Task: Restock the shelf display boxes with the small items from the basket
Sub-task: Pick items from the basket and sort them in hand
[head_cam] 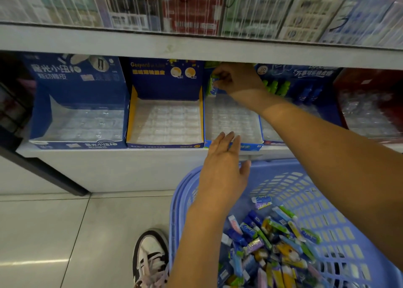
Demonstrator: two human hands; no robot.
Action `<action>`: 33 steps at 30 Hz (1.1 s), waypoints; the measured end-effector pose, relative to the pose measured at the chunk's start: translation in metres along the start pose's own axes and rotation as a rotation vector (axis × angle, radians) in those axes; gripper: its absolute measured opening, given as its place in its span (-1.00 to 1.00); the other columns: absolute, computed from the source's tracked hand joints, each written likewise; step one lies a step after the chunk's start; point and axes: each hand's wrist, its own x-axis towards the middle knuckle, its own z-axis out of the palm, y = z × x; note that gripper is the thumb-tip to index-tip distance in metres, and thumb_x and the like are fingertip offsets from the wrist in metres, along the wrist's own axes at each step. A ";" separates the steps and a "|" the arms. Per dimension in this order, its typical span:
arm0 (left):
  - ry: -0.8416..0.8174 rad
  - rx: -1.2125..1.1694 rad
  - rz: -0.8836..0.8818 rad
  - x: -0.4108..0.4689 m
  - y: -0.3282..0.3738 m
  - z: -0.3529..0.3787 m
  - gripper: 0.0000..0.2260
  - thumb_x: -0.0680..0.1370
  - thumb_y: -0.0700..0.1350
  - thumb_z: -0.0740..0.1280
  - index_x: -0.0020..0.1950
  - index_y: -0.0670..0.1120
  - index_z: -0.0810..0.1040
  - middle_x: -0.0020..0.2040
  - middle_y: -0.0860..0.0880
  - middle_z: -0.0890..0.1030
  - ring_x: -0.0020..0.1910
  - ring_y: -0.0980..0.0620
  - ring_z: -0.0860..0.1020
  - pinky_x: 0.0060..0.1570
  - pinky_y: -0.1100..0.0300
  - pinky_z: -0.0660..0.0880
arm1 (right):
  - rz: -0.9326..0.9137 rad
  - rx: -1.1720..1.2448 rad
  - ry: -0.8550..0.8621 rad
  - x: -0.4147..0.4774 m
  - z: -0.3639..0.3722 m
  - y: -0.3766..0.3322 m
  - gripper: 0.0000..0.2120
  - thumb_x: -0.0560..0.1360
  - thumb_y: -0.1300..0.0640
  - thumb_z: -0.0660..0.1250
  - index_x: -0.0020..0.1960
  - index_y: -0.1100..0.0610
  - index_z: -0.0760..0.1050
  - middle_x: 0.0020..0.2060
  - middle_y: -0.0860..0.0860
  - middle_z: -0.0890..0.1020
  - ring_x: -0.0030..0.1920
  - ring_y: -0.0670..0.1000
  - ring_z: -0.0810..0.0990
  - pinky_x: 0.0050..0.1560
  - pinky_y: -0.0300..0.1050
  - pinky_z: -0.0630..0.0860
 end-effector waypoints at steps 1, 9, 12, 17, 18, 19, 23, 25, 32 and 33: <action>-0.002 0.002 -0.002 0.000 0.000 0.000 -0.47 0.62 0.01 0.18 0.55 -0.05 0.09 0.56 0.05 0.07 0.54 0.09 -0.10 0.46 0.28 -0.08 | 0.002 -0.002 -0.011 0.000 -0.001 0.001 -0.74 0.51 0.23 0.32 0.19 0.22 0.53 0.11 0.14 0.61 0.12 0.04 0.56 0.06 -0.33 0.38; 0.018 -0.013 -0.005 0.001 -0.001 0.003 -0.47 0.62 0.00 0.19 0.55 -0.07 0.11 0.56 0.03 0.09 0.54 0.07 -0.08 0.47 0.24 -0.06 | 0.041 0.170 0.056 -0.004 0.003 0.003 -0.80 0.50 0.27 0.33 0.11 0.25 0.61 0.05 0.15 0.65 0.08 0.06 0.60 0.03 -0.38 0.41; 0.021 0.002 0.012 0.002 -0.003 0.004 -0.47 0.62 0.00 0.20 0.54 -0.07 0.13 0.56 0.02 0.11 0.54 0.07 -0.06 0.47 0.25 -0.07 | 0.081 0.186 0.080 -0.007 0.006 0.001 -0.86 0.46 0.31 0.37 0.00 0.28 0.63 -0.05 0.17 0.68 0.03 0.08 0.63 0.03 -0.30 0.47; 0.088 -0.047 0.013 0.001 -0.001 0.005 -0.54 0.61 -0.03 0.23 0.49 -0.12 0.28 0.51 -0.02 0.25 0.52 0.04 0.10 0.41 0.31 0.05 | 0.083 0.050 -0.009 -0.011 -0.004 -0.008 -0.81 0.51 0.23 0.30 0.07 0.22 0.64 0.06 0.10 0.67 0.10 0.01 0.60 0.02 -0.43 0.35; 0.189 -0.111 0.024 -0.002 0.002 0.006 -0.61 0.61 -0.04 0.24 0.40 -0.14 0.41 0.43 -0.04 0.38 0.45 0.02 0.26 0.34 0.33 0.16 | 0.078 0.003 -0.027 -0.014 -0.010 -0.011 -0.79 0.52 0.20 0.29 0.09 0.21 0.62 0.08 0.08 0.65 0.12 0.00 0.58 -0.02 -0.44 0.32; 0.316 -0.177 0.044 -0.008 0.005 0.007 -0.72 0.60 -0.05 0.25 0.24 -0.14 0.55 0.27 -0.06 0.53 0.30 0.00 0.43 0.23 0.31 0.30 | 0.079 -0.030 -0.027 -0.020 -0.016 -0.013 -0.79 0.52 0.16 0.30 0.09 0.20 0.61 0.08 0.06 0.65 0.10 0.00 0.58 -0.05 -0.44 0.32; 0.242 -0.228 0.000 -0.023 0.005 0.034 -0.64 0.62 0.01 0.20 -0.27 -0.18 0.52 -0.33 -0.11 0.57 -0.35 -0.06 0.52 -0.29 0.00 0.46 | 0.175 0.160 -0.226 -0.093 -0.050 -0.004 -0.84 0.46 0.02 0.41 -0.24 0.06 0.54 -0.41 -0.07 0.62 -0.42 -0.15 0.60 -0.34 -0.33 0.53; -0.009 -0.148 -0.075 -0.023 -0.003 0.059 -0.64 0.62 -0.01 0.19 -0.27 -0.20 0.48 -0.32 -0.18 0.57 -0.34 -0.14 0.52 -0.26 -0.09 0.47 | 0.275 0.196 -0.452 -0.145 -0.059 0.021 -0.79 0.46 -0.01 0.41 -0.31 0.04 0.55 -0.50 -0.09 0.61 -0.49 -0.16 0.58 -0.41 -0.37 0.50; -0.835 0.043 -0.212 -0.063 -0.026 0.150 -0.64 0.65 -0.06 0.13 0.43 -0.10 0.33 0.31 -0.18 0.46 0.17 -0.19 0.50 0.10 0.03 0.46 | 0.666 -0.103 -0.886 -0.280 0.028 0.136 -0.69 0.58 0.07 0.26 0.10 0.32 0.56 -0.04 0.28 0.58 -0.15 0.16 0.53 -0.04 -0.02 0.45; -0.910 0.066 -0.202 -0.065 -0.026 0.157 -0.62 0.65 -0.09 0.13 0.46 -0.11 0.27 0.35 -0.19 0.42 0.18 -0.20 0.48 0.09 0.04 0.43 | 0.667 -0.138 -0.870 -0.290 0.043 0.144 -0.68 0.59 0.10 0.25 0.22 0.30 0.51 0.12 0.27 0.56 0.01 0.19 0.55 0.06 -0.01 0.46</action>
